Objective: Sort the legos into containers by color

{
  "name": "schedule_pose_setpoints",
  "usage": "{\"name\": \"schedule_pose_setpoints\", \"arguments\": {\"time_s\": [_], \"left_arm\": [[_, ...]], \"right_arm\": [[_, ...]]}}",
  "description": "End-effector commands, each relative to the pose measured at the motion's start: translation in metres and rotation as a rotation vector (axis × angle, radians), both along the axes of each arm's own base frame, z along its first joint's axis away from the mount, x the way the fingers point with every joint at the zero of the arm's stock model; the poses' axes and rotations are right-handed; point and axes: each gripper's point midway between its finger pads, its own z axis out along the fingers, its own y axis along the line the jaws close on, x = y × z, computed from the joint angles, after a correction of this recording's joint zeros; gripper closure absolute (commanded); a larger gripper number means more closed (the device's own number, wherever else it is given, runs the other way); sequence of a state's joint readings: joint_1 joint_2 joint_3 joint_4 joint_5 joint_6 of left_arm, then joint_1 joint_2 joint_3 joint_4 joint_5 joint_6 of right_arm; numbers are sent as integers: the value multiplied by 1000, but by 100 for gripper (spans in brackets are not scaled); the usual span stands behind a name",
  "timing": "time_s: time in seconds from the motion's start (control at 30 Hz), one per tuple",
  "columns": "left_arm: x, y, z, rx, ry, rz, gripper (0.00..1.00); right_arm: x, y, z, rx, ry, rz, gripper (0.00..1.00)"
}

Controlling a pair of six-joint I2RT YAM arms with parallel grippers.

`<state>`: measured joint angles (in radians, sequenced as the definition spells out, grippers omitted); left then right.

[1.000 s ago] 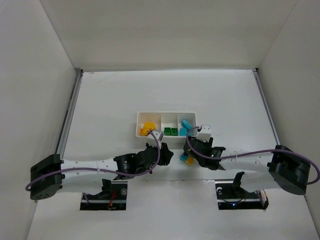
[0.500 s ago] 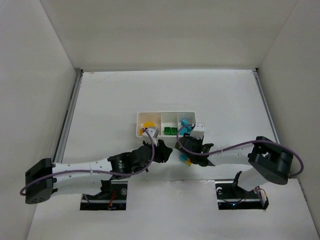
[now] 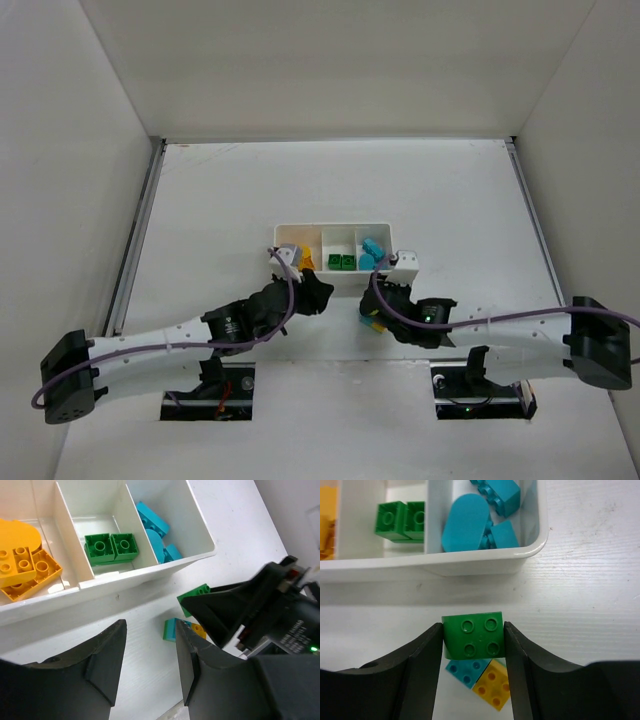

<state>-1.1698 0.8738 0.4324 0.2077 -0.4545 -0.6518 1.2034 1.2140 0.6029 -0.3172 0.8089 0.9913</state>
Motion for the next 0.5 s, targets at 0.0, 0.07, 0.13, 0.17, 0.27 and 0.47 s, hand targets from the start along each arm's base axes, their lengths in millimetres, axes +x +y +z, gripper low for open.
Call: {"name": "schedule_pose_setpoints", "arguments": {"time_s": [0.0, 0.07, 0.13, 0.17, 0.27, 0.47], "left_arm": [[5, 11, 6, -7, -22, 31, 59], [9, 17, 8, -9, -26, 52, 59], [14, 25, 10, 0, -30, 78, 59], [18, 31, 11, 7, -30, 96, 58], [24, 43, 15, 11, -32, 134, 58], [25, 60, 15, -11, -24, 175, 58]], "right_arm": [[-1, 9, 37, 58, -53, 16, 63], [-1, 20, 56, 97, -78, 53, 63], [3, 32, 76, 123, -113, 89, 63], [6, 41, 86, 132, -131, 116, 63], [28, 60, 111, 145, -195, 155, 62], [88, 81, 111, 132, -231, 158, 61]]}}
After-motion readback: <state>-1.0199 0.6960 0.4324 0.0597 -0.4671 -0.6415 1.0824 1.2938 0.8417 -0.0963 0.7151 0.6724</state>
